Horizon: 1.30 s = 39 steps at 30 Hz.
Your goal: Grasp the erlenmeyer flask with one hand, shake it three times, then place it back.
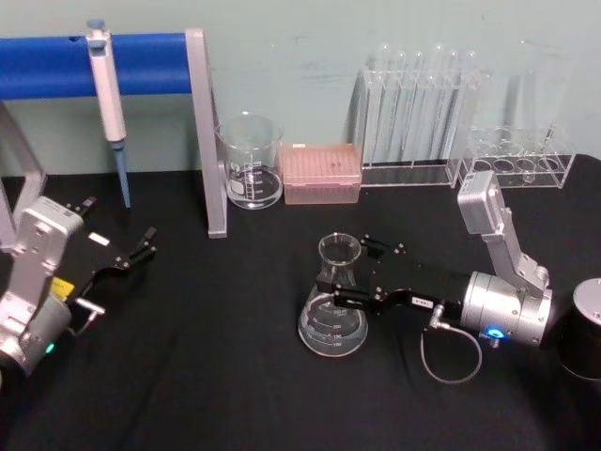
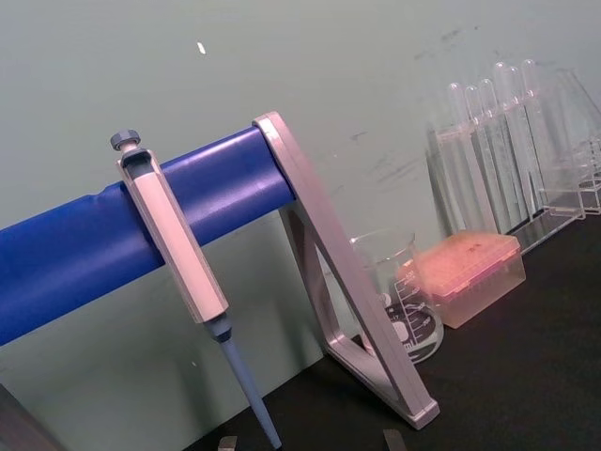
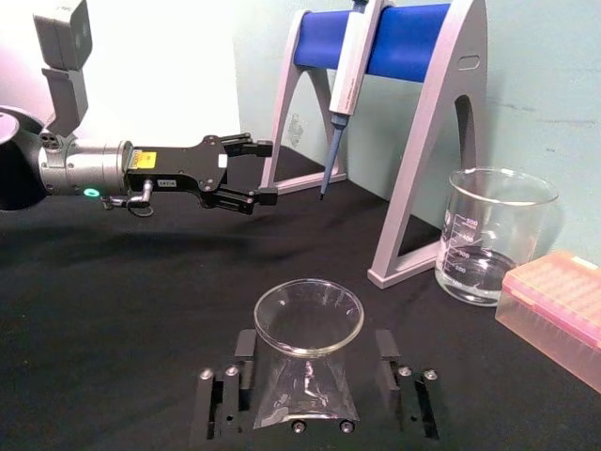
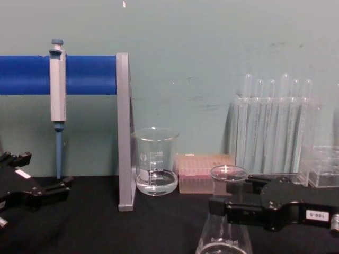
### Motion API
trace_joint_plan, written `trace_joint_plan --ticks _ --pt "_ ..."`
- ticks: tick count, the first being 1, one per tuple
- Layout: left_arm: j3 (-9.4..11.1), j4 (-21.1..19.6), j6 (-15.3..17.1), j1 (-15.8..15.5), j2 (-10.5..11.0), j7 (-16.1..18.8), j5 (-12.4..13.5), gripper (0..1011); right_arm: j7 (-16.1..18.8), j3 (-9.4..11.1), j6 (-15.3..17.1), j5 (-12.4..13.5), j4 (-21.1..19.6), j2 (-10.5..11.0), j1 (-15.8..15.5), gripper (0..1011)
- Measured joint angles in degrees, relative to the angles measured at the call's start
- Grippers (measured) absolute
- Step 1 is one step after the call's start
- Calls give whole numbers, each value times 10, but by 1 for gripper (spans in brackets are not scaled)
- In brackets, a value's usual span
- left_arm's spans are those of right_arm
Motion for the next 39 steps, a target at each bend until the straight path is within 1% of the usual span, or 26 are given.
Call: trace_joint_plan --ticks 1,3,4,6,7,8,9,10,13,31,33,34,35,36,37,38,39 --pt "0 0 0 0 0 0 0 1001 0 0 0 0 0 0 0 763" --pt "0 0 0 0 0 0 0 1001 0 0 0 0 0 0 0 744" --pt "0 0 0 0 0 0 0 1001 0 0 0 0 0 0 0 669" --pt "0 0 0 0 0 0 0 1001 0 0 0 0 0 0 0 651" --pt "0 0 0 0 0 0 0 1001 0 0 0 0 0 0 0 607" --pt "0 0 0 0 0 0 0 1001 0 0 0 0 0 0 0 593" --pt "0 0 0 0 0 0 0 1001 0 0 0 0 0 0 0 536" --pt "0 0 0 0 0 0 0 1001 0 0 0 0 0 0 0 507" --pt "0 0 0 0 0 0 0 1001 0 0 0 0 0 0 0 450" --pt "0 0 0 0 0 0 0 1001 0 0 0 0 0 0 0 449" --pt "0 0 0 0 0 0 0 1001 -8 3 4 1 -3 0 -3 450" --pt "0 0 0 0 0 0 0 1001 -18 8 9 2 -7 0 -7 449" --pt "0 0 0 0 0 0 0 1001 -18 8 9 2 -7 0 -7 449" --pt "0 0 0 0 0 0 0 1001 -33 14 12 2 -15 0 -12 450" --pt "0 0 0 0 0 0 0 1001 -38 17 14 3 -18 0 -15 449" --pt "0 0 0 0 0 0 0 1001 -53 24 16 4 -27 0 -20 450" --pt "0 0 0 0 0 0 0 1001 -60 28 17 4 -32 0 -23 449"
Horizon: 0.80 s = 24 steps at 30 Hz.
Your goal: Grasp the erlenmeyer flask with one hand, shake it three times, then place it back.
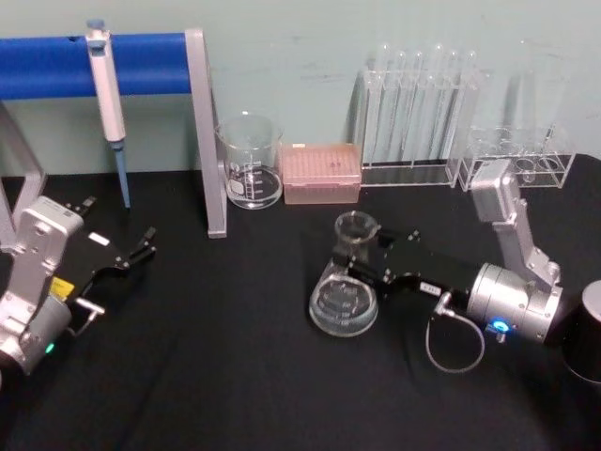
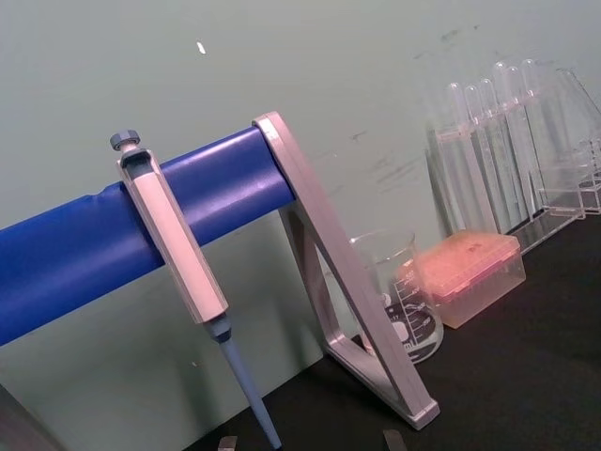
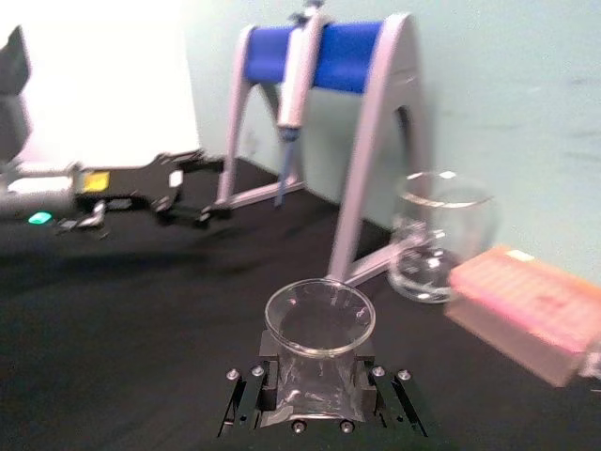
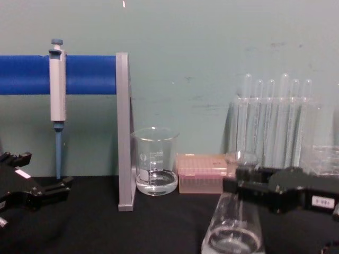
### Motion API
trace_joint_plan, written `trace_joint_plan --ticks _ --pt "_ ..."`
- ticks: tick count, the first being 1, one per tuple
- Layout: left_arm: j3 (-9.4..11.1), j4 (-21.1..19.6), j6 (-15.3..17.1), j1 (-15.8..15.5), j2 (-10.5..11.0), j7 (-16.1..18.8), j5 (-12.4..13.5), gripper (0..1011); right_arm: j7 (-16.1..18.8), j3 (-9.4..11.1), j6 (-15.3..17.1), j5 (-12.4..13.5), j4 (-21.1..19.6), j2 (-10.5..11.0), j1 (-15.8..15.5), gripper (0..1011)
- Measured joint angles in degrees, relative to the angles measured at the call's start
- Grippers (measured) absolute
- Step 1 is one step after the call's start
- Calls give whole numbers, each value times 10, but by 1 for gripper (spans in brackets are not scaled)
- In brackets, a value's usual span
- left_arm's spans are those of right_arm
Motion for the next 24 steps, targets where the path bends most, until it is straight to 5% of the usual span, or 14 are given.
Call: trace_joint_plan --ticks 12,17,24 --pt "0 0 0 0 0 0 0 1001 -125 67 21 -13 -104 4 -49 449" --pt "0 0 0 0 0 0 0 1001 -212 100 40 -42 -169 -1 -82 449" --pt "0 0 0 0 0 0 0 1001 -275 123 54 -69 -209 -13 -110 449"
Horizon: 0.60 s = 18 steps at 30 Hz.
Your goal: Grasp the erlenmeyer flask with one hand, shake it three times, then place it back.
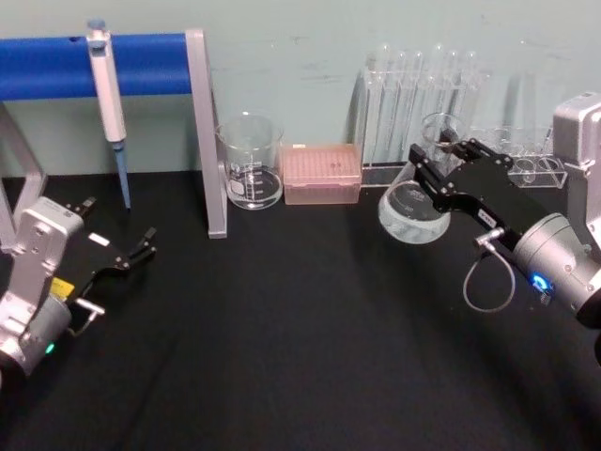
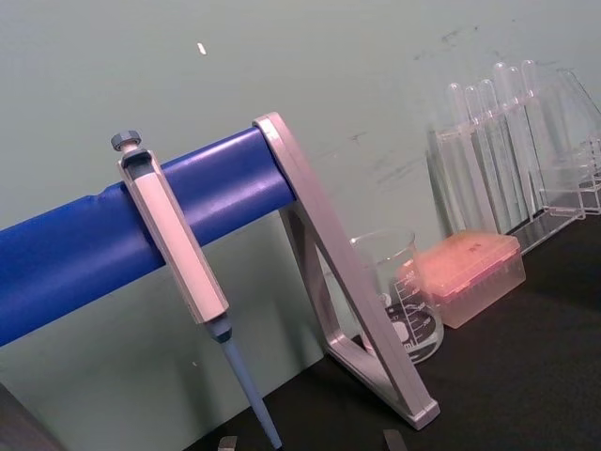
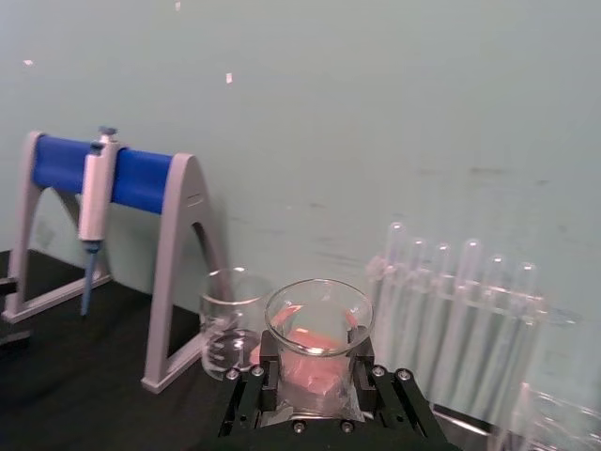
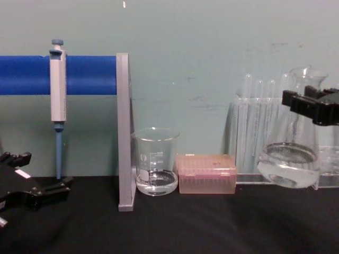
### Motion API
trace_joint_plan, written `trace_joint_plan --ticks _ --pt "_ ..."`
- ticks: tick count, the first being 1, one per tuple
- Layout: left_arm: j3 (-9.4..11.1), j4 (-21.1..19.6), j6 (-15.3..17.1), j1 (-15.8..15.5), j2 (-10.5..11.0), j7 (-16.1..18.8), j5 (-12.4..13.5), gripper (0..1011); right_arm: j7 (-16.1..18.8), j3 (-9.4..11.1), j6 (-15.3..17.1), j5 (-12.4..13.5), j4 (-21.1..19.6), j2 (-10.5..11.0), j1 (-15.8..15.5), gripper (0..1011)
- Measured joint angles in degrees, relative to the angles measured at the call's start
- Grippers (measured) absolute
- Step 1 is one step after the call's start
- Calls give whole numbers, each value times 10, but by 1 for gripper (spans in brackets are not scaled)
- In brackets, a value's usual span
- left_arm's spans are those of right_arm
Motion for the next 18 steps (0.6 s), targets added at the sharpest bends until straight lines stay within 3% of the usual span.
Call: trace_joint_plan --ticks 4,18 --pt "0 0 0 0 0 0 0 1001 -17 10 5 -9 -10 -10 -10 449" --pt "0 0 0 0 0 0 0 1001 -24 26 12 -35 -11 -30 -16 449"
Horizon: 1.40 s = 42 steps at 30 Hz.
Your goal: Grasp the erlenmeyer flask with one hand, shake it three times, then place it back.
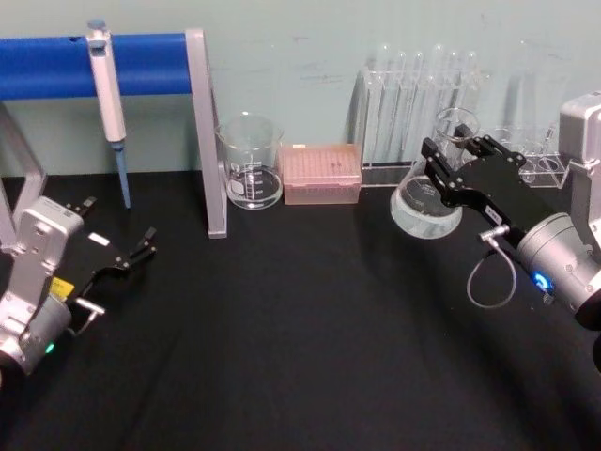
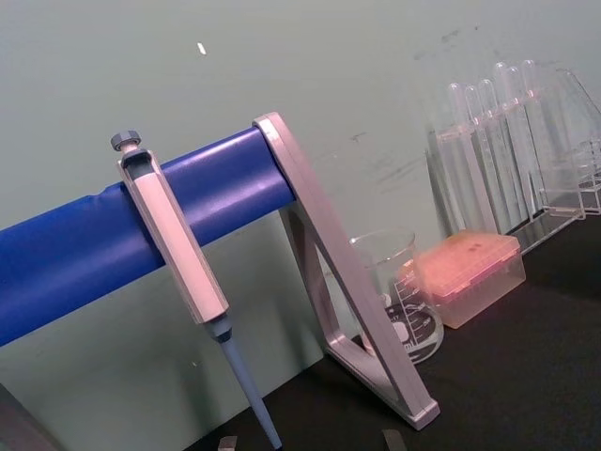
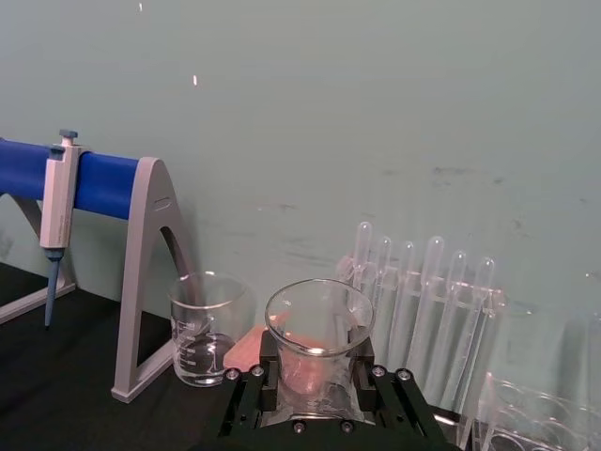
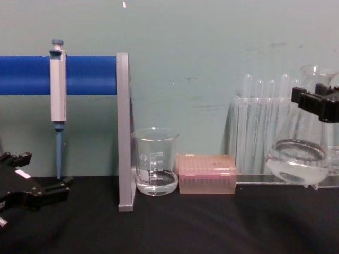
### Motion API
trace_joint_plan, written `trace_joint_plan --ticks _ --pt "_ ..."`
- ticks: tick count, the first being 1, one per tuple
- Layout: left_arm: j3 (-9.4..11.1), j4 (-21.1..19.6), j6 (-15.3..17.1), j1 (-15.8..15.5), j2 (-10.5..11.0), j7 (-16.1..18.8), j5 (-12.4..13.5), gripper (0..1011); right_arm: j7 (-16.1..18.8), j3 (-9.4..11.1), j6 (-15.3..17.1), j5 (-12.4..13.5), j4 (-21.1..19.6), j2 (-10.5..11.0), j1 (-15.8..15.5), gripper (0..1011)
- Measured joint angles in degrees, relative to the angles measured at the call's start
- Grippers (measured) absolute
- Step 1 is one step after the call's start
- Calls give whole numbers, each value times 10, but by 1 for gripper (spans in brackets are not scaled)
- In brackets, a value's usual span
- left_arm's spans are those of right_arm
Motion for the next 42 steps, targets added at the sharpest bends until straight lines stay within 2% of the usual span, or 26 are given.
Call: trace_joint_plan --ticks 5,9,15,19,24,27,32,37,42 --pt "0 0 0 0 0 0 0 1001 15 1 1 -3 4 -3 2 450" --pt "0 0 0 0 0 0 0 1001 41 -2 -1 -3 9 -4 8 449" --pt "0 0 0 0 0 0 0 1001 103 -16 -11 4 23 -5 26 450" --pt "0 0 0 0 0 0 0 1001 151 -35 -20 14 33 -4 42 449" --pt "0 0 0 0 0 0 0 1001 192 -60 -29 22 41 1 58 449" --pt "0 0 0 0 0 0 0 1001 224 -81 -34 32 46 5 70 449" --pt "0 0 0 0 0 0 0 1001 257 -104 -41 42 51 8 85 450" --pt "0 0 0 0 0 0 0 1001 278 -121 -47 53 58 11 97 449" --pt "0 0 0 0 0 0 0 1001 279 -127 -49 60 61 14 102 449"
